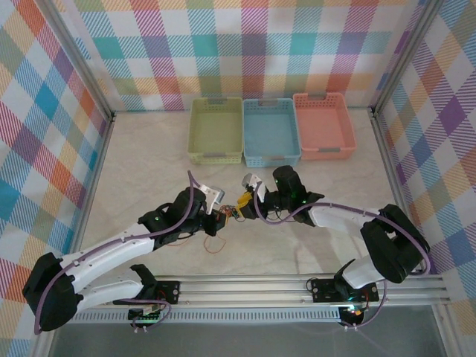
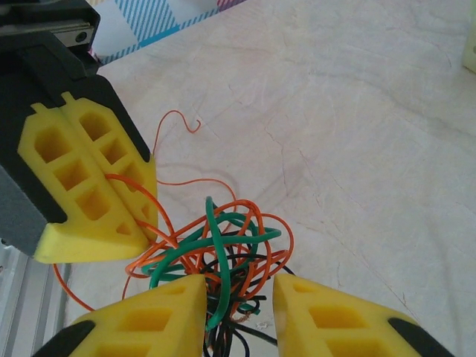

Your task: Untangle the cables

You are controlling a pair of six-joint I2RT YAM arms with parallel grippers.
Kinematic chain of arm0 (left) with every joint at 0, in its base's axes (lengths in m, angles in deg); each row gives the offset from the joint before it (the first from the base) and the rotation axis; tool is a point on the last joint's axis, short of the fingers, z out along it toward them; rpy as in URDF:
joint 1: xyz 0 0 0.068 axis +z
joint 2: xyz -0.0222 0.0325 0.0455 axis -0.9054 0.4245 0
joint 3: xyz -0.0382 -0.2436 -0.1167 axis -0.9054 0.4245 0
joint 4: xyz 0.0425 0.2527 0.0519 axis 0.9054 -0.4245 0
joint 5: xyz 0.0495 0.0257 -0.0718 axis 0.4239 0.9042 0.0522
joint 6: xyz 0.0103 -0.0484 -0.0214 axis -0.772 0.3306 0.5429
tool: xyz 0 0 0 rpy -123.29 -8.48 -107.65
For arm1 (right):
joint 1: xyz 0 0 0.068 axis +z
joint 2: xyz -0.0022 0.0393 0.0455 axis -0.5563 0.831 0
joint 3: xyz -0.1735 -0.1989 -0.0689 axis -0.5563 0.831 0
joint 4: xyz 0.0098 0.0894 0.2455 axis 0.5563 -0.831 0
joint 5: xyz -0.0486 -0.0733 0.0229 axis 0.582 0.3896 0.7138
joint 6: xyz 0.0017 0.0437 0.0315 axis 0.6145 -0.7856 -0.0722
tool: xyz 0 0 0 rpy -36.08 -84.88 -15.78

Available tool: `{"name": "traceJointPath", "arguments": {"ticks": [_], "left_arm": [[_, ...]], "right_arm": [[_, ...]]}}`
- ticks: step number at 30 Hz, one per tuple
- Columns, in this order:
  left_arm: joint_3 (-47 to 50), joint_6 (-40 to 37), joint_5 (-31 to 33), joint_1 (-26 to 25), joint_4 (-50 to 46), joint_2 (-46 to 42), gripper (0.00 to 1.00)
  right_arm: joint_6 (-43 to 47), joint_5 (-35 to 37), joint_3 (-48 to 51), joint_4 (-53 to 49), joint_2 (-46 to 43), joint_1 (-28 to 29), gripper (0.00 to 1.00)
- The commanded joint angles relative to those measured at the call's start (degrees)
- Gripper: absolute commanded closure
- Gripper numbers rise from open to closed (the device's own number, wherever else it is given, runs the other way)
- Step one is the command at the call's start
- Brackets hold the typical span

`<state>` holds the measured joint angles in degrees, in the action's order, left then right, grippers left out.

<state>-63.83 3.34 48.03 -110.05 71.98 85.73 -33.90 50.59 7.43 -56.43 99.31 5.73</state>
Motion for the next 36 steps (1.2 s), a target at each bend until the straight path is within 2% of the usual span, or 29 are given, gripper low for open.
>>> {"name": "traceJointPath", "arguments": {"ticks": [1,17,22,26,32,34,36], "left_arm": [[0.81,-0.98,-1.42,0.63,2.56,-0.45,1.00],[1.03,-0.68,-2.30,0.80,3.34,0.34,1.00],[1.16,-0.66,-1.96,0.83,3.30,-0.10,1.00],[1.24,-0.57,-1.69,0.89,3.05,0.06,1.00],[1.75,0.03,0.35,0.88,2.20,0.02,1.00],[1.94,0.36,1.48,0.98,1.66,-0.20,1.00],[2.45,0.68,2.88,1.17,1.07,-0.92,1.00]], "right_arm": [[1.30,-0.83,-2.49,-1.67,1.65,0.20,0.70],[2.64,-4.91,-5.09,-4.55,4.40,1.25,0.77],[3.17,-4.70,-5.33,-5.17,4.52,1.52,0.89],[2.65,-0.87,-3.45,-2.68,2.60,1.52,1.00],[0.40,5.00,-0.16,1.72,-0.77,0.96,1.00],[-1.21,6.69,1.26,3.84,-2.02,-0.47,1.00],[-6.67,7.66,3.33,6.68,-3.34,-3.65,1.00]]}}
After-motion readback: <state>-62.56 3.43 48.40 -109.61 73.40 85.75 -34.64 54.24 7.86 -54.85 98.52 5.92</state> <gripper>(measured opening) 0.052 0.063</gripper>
